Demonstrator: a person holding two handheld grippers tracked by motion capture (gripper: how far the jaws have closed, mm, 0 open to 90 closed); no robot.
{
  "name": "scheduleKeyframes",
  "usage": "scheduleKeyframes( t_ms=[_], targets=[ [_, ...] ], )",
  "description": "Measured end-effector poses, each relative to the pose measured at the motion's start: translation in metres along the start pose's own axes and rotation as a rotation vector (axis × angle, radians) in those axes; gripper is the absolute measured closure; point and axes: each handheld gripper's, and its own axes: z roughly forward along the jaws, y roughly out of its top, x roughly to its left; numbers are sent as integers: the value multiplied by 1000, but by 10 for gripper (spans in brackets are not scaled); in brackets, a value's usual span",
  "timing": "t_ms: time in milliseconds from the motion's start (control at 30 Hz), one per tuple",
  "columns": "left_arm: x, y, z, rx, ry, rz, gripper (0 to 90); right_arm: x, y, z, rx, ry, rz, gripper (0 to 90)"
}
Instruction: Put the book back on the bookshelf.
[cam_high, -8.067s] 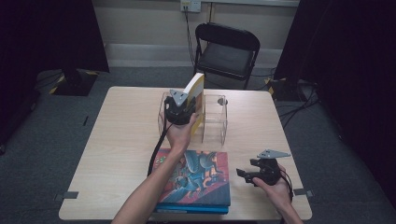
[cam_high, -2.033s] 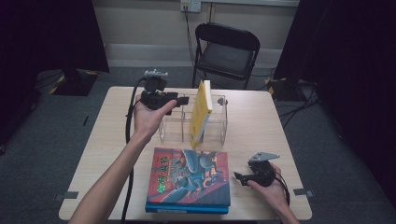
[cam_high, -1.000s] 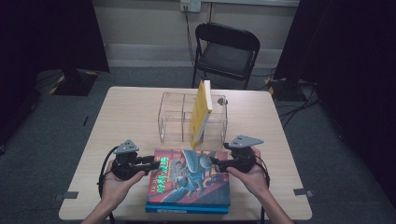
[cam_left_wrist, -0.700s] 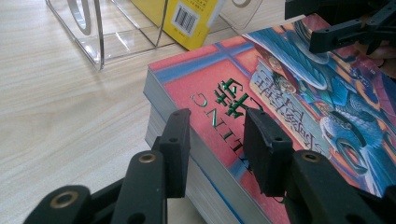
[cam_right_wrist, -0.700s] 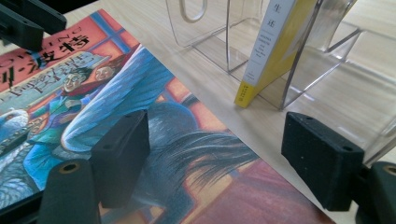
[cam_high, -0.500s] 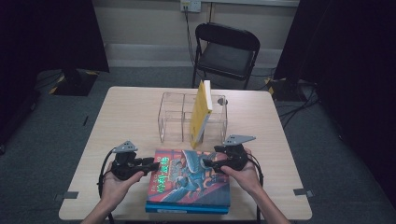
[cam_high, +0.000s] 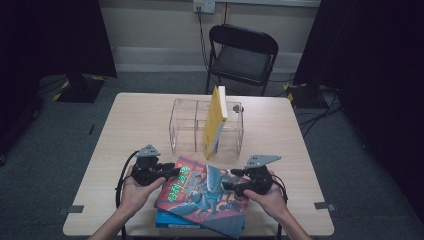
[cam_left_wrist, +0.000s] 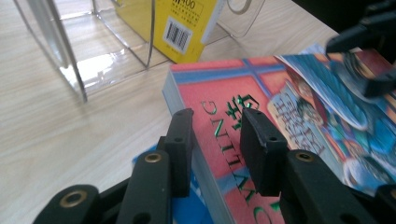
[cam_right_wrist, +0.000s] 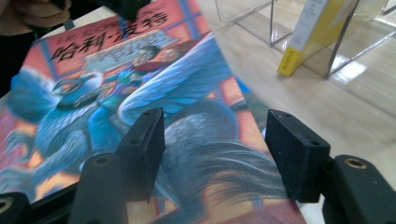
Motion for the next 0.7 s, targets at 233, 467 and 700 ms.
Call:
scheduleKeyframes(
  t_ms=[233,467,700],
  targets=[
    [-4,13,13,23,3,39,654,12,-10,-9,-5,-20,7,381],
    [-5,18,24,12,-24,48,659,21,-13,-15,16,-12,-8,386],
    [-5,14,15,18,-45,41,630,15,1,-8,27,-12,-44,371]
  ],
)
